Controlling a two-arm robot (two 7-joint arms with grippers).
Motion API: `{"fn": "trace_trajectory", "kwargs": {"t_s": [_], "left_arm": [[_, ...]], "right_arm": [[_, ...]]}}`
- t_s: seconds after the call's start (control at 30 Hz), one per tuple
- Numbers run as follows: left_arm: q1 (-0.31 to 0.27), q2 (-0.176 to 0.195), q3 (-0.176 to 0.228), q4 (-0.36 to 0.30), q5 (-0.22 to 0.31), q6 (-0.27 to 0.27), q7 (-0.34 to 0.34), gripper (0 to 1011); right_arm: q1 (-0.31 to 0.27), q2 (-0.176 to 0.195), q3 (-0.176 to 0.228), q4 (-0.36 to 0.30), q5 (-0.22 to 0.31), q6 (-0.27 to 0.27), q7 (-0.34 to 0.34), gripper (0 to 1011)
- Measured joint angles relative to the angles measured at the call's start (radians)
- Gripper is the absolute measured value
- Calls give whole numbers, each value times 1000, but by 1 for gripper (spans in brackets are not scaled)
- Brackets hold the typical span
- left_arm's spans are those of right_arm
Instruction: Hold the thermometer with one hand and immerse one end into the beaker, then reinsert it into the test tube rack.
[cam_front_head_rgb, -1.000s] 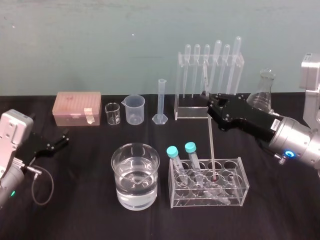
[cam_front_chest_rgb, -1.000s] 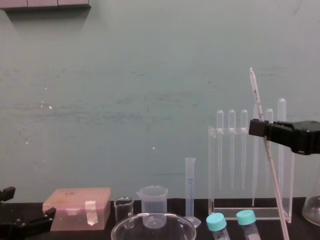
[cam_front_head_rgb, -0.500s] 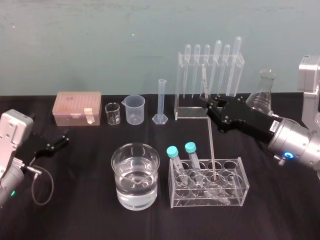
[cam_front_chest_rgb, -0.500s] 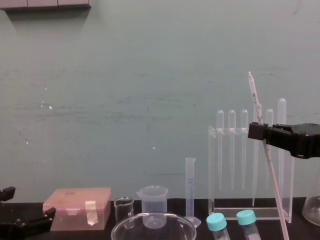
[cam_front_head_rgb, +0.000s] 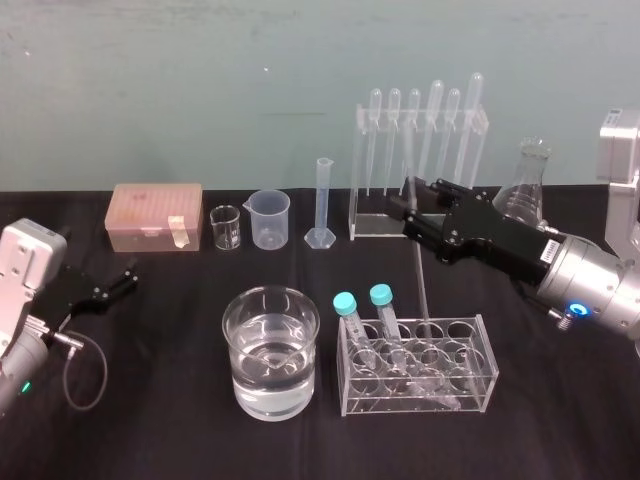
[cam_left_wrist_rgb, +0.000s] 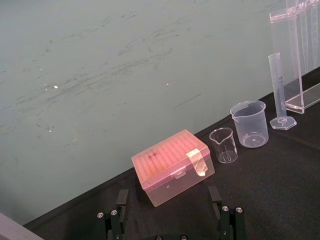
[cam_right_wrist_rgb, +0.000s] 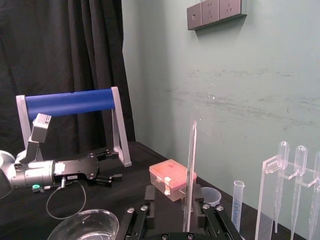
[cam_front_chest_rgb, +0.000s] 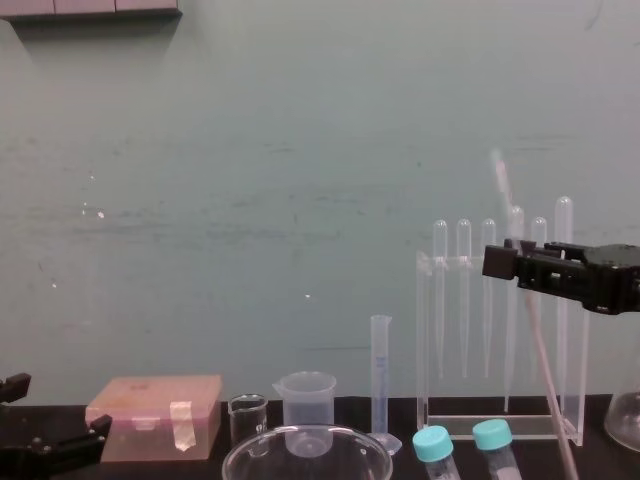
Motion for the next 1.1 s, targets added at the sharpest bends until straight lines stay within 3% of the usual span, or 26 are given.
{"fn": "trace_trajectory", "kwargs": {"t_s": [0.47, 0.7, 0.8, 0.9, 0.93, 0.97, 1.03, 1.1], "left_arm": [[0, 0, 0, 0, 0, 0, 0, 1008], [0, 0, 0, 0, 0, 0, 0, 1008], [0, 0, 0, 0, 0, 0, 0, 1008], [0, 0, 0, 0, 0, 0, 0, 1008], [0, 0, 0, 0, 0, 0, 0, 1008], [0, 0, 0, 0, 0, 0, 0, 1008], [0, 0, 0, 0, 0, 0, 0, 1008], [0, 0, 0, 0, 0, 0, 0, 1008]], "right_arm": [[0, 0, 0, 0, 2, 0, 0, 888], [-3, -3, 12, -3, -4, -11, -19, 1002], [-14, -16, 55, -10, -20, -42, -84, 1002], [-41, -36, 113, -10, -110, -73, -282, 1002], [-41, -36, 113, -10, -110, -73, -282, 1002], [-52, -43, 130, -1, -163, -60, -387, 1003], [-63, -53, 138, 26, -239, -25, -512, 1002], [-69, -61, 138, 52, -290, 9, -585, 1002]]}}
